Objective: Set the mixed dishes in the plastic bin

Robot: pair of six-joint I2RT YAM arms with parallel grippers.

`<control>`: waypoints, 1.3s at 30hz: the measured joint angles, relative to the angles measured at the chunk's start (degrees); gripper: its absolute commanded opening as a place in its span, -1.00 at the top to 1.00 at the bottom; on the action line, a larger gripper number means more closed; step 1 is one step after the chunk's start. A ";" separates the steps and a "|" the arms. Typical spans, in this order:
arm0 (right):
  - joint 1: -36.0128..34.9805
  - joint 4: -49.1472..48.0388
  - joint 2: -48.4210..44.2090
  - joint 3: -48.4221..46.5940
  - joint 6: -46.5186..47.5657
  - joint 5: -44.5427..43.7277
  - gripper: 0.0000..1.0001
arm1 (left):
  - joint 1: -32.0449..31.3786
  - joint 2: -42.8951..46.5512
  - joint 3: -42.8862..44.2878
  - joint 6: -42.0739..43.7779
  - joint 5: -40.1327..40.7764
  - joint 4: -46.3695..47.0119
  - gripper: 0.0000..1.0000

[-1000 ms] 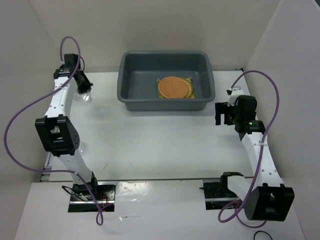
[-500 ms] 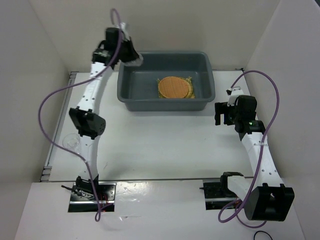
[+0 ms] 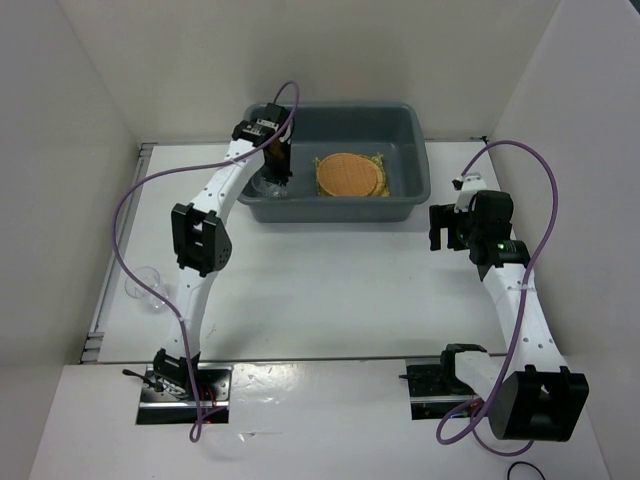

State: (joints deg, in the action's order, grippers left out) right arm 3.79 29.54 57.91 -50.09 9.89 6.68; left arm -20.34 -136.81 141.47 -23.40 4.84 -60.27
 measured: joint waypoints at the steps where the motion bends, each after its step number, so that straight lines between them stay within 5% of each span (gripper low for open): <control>1: 0.00 0.00 0.09 0.00 -0.02 0.00 -0.95 | 0.07 0.00 -0.17 0.52 0.24 -0.20 0.44; 8: 0.00 0.00 0.37 0.00 0.02 0.00 -0.95 | 0.42 -0.07 -0.24 0.92 -0.26 -0.26 -0.37; 13: 0.00 0.00 0.39 0.00 0.02 0.00 -0.95 | 0.04 0.09 4.50 0.74 1.97 -1.92 -0.75; 16: 0.00 0.00 0.39 0.00 0.02 0.00 -0.95 | -0.33 2.47 8.00 0.35 9.07 -2.69 -0.99; 20: 0.00 0.02 0.39 0.00 0.02 0.20 -0.95 | -0.04 11.52 7.85 -4.31 24.70 -7.39 -0.99; 24: 0.00 0.02 0.39 0.00 0.02 0.22 -0.95 | 6.34 32.83 -13.40 -12.04 35.58 -7.17 -0.99; 29: -0.17 -0.09 0.50 0.00 0.02 0.24 -0.95 | 26.05 55.34 -48.59 -19.32 32.28 -1.64 -0.99; 34: -0.57 -0.20 1.18 0.00 0.02 0.26 -0.95 | 35.54 60.52 -71.89 -22.95 24.22 1.68 -0.99; 39: -0.96 -0.28 1.77 0.00 0.02 0.26 -0.95 | 42.64 60.48 -82.31 -23.67 16.50 6.25 -0.99</control>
State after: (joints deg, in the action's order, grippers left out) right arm 2.83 29.26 59.68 -50.09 9.91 6.94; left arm 22.31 -76.34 59.16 -47.07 21.34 -54.02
